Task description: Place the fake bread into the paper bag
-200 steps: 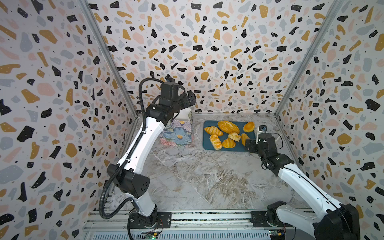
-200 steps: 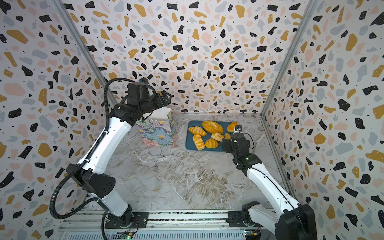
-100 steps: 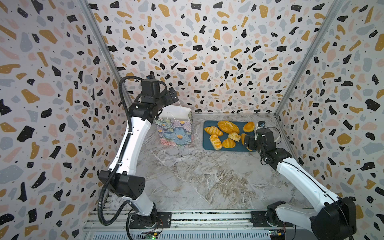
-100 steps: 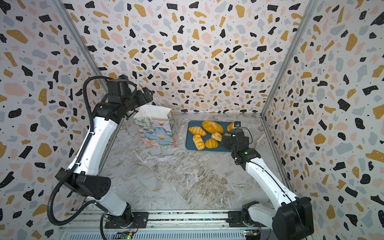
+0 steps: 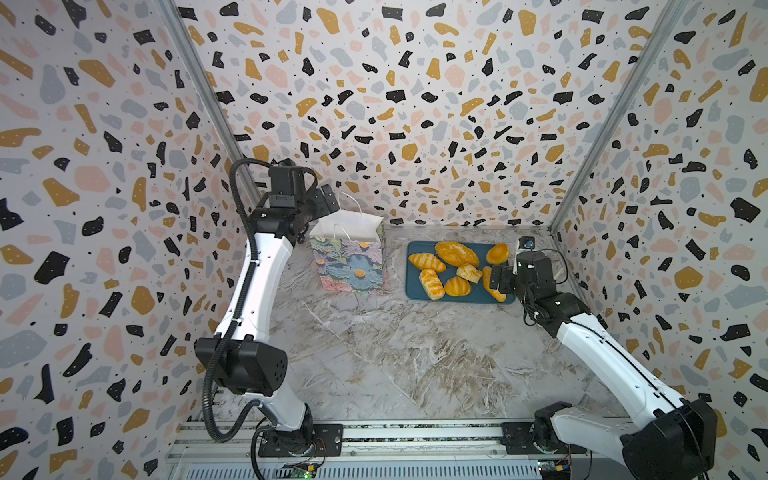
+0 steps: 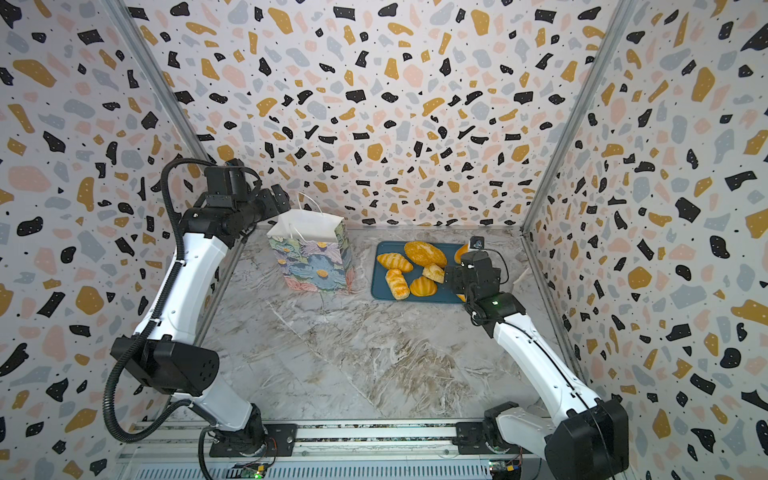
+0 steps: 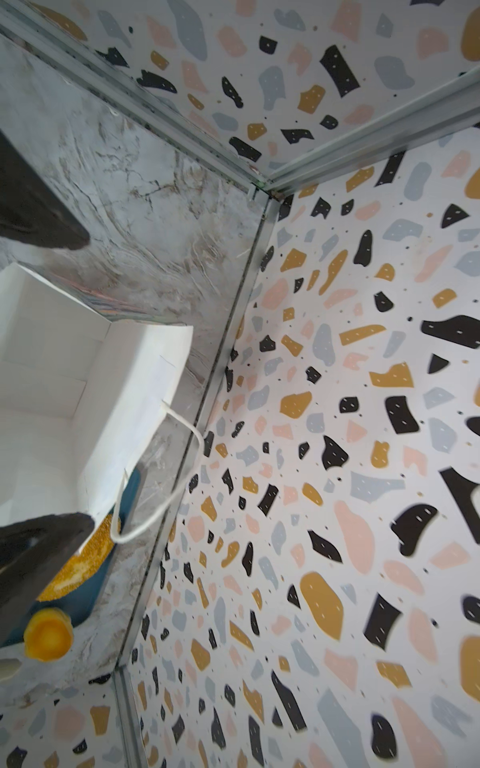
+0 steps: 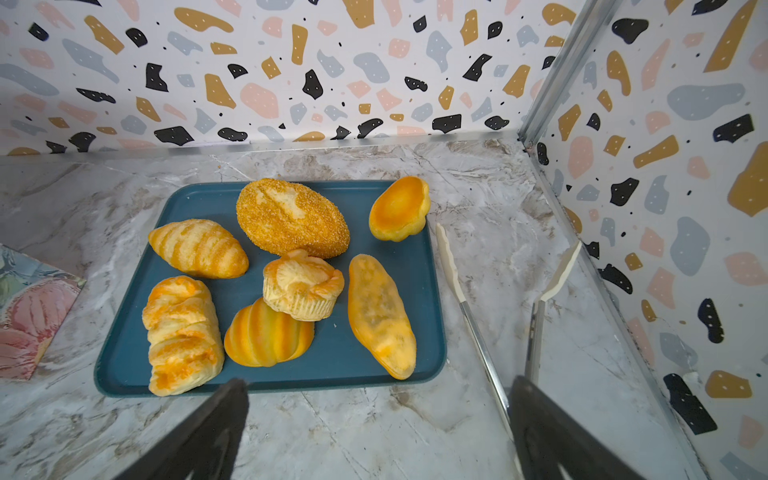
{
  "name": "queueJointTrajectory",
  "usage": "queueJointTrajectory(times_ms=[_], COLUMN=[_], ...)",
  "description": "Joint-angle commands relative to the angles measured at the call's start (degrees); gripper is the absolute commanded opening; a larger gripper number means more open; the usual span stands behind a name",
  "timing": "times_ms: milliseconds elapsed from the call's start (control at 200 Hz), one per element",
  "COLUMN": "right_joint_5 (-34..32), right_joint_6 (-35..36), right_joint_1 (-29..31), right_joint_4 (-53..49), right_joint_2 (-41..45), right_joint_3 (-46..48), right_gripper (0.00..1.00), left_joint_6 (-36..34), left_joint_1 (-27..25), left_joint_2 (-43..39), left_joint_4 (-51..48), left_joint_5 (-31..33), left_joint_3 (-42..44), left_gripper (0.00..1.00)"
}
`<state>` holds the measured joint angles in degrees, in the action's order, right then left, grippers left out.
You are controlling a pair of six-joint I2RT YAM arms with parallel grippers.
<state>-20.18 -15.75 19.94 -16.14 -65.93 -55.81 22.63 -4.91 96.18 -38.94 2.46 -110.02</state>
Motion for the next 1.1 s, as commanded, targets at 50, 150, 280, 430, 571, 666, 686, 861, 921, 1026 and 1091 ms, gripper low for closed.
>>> queueJointTrajectory(times_ms=[50, 150, 280, 430, 571, 666, 686, 861, 921, 1026, 1091], right_joint_5=[4.7, 6.7, 6.2, 5.7, 7.7, 8.9, 9.0, 8.9, 8.9, 9.1, 9.4], right_joint_6=[1.2, 1.5, 2.8, 4.3, 3.1, 2.1, 2.0, 0.8, 0.5, -0.1, -0.1], right_joint_1=[-2.3, -3.5, -3.6, -4.1, -4.8, -4.9, -4.9, -4.9, -4.9, -4.9, -4.9], right_joint_4=[-1.4, -2.2, -2.3, -2.5, -2.4, -3.2, -3.5, -5.3, -5.3, -4.8, -4.3], right_joint_2=[0.0, -1.6, -2.9, -4.2, -5.3, -6.2, -6.4, -6.4, -6.3, -6.4, -7.0], right_joint_3=[-3.4, -4.3, -5.3, -6.9, -7.3, -7.8, -8.0, -8.7, -8.3, -7.7, -7.7], right_gripper=[0.99, 0.99, 0.99, 0.99, 0.99, 0.99, 0.99, 0.99, 0.99, 0.99, 0.99], left_joint_6=[-4.3, -6.0, -8.1, -9.9, -12.8, -14.5, -14.8, -15.7, -16.0, -16.4, -16.6], left_joint_1=[1.0, 1.5, 2.1, 2.9, 3.0, 3.0, 3.0, 3.1, 3.1, 3.1, 3.1], left_joint_2=[1.5, 1.8, 1.8, 2.6, 3.6, 4.7, 4.9, 7.1, 7.6, 7.6, 7.0], left_joint_4=[2.4, 3.1, 3.8, 3.8, 3.8, 3.8, 3.8, 2.2, 1.2, 1.0, 1.6], left_joint_5=[0.6, 1.2, 1.1, 0.6, -1.6, -2.0, -2.1, -2.7, -2.0, -0.8, -0.4], left_joint_3=[1.7, 2.1, 2.7, 2.6, 2.7, 2.8, 2.8, 1.7, 1.2, 1.4, 2.1], left_gripper=[0.99, 0.99, 0.99, 1.0, 0.94, 0.91, 0.91, 0.88, 0.85, 0.75, 0.7])
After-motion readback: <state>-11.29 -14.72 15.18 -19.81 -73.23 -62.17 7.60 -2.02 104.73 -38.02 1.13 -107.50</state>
